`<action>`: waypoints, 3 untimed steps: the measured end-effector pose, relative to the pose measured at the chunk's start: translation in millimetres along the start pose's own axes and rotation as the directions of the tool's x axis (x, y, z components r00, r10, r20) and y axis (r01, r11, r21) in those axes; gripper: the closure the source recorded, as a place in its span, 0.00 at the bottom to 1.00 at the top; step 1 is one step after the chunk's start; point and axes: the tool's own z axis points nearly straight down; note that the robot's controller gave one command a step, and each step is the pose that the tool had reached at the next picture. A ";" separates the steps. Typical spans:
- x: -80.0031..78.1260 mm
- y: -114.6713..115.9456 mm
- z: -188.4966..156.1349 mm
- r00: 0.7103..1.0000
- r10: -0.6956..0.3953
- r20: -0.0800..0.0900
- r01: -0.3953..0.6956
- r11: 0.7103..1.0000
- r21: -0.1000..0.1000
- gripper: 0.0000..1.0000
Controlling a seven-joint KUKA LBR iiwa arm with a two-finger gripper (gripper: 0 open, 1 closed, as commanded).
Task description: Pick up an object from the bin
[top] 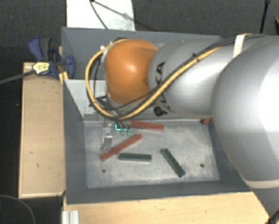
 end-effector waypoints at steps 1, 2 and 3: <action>45.2 -56.3 92.5 0.998 -0.063 -0.004 0.063 0.998 0.004 0.00; 42.0 -53.0 87.6 0.998 -0.058 0.006 0.058 0.998 -0.001 1.00; 34.2 -82.1 -46.2 0.985 -0.170 0.016 0.170 0.985 0.001 1.00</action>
Offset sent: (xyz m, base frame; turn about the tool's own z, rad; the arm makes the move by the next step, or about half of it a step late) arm -0.0428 -0.0532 -0.0877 -0.0655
